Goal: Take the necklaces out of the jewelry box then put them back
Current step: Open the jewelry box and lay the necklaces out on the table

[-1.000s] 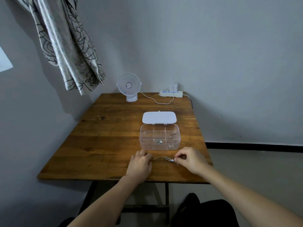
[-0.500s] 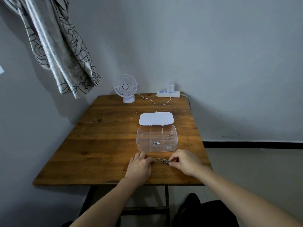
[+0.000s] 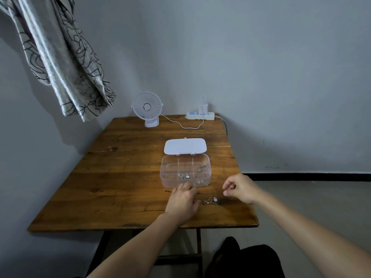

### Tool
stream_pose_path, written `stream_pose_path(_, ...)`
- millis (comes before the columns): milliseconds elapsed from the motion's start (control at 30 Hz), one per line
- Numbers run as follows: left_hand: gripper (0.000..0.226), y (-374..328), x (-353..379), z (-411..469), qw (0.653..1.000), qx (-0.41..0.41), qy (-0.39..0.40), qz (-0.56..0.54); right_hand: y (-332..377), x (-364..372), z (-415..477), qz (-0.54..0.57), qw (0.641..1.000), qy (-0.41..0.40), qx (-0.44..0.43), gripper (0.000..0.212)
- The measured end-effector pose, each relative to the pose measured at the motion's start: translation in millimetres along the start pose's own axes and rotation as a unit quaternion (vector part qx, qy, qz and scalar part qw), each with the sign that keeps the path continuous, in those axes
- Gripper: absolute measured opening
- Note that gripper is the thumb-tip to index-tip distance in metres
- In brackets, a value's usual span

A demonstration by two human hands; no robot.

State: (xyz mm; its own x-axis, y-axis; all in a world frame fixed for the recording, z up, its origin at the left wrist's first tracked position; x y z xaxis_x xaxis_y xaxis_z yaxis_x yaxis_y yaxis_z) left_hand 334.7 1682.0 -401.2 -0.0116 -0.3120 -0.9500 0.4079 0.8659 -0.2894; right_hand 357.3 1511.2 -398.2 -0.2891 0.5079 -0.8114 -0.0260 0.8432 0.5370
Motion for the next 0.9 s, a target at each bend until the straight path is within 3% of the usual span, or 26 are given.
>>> stream_pose_path(233, 0.022, -13.1, 18.0, 16.1, 1.0, -0.016, 0.01, -0.022, -0.2, 23.7, 1.4, -0.018, 0.999, 0.009, -0.032, 0.015)
stream_pose_path(467, 0.008, 0.6, 9.4, 10.1, 0.998, -0.027, -0.003, -0.051, 22.1, 35.1, 11.3, -0.107, 0.993, 0.017, -0.049, 0.013)
stream_pose_path(633, 0.006, 0.9, 10.3, 8.5, 0.996, -0.045, 0.029, -0.071, 29.6, 36.4, 6.4, -0.171, 0.983, 0.02, -0.062, 0.017)
stream_pose_path(800, 0.002, 8.4, 10.8, 2.0, 0.992, -0.075, 0.058, -0.086, 15.8, 26.9, -1.6, -0.064, 0.997, -0.005, -0.044, 0.003)
stream_pose_path(900, 0.003, 15.1, 8.5, -7.5, 0.993, -0.067, 0.068, -0.073, 19.7, 2.9, -7.6, 0.02, 0.998, -0.034, -0.043, 0.007)
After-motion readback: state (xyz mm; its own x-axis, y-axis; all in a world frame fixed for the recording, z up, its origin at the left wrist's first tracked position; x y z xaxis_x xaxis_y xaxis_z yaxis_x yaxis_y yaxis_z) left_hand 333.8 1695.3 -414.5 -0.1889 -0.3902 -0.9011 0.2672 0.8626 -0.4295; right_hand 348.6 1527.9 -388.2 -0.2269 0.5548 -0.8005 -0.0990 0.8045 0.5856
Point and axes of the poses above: each hand's wrist, its own z-axis towards the middle knuckle, its own x-axis out of the palm, y = z × x, the point moved 10 cm from there along z, towards the middle knuckle, and after that the axes turned 3 degrees about y, right-handed, at the moved point
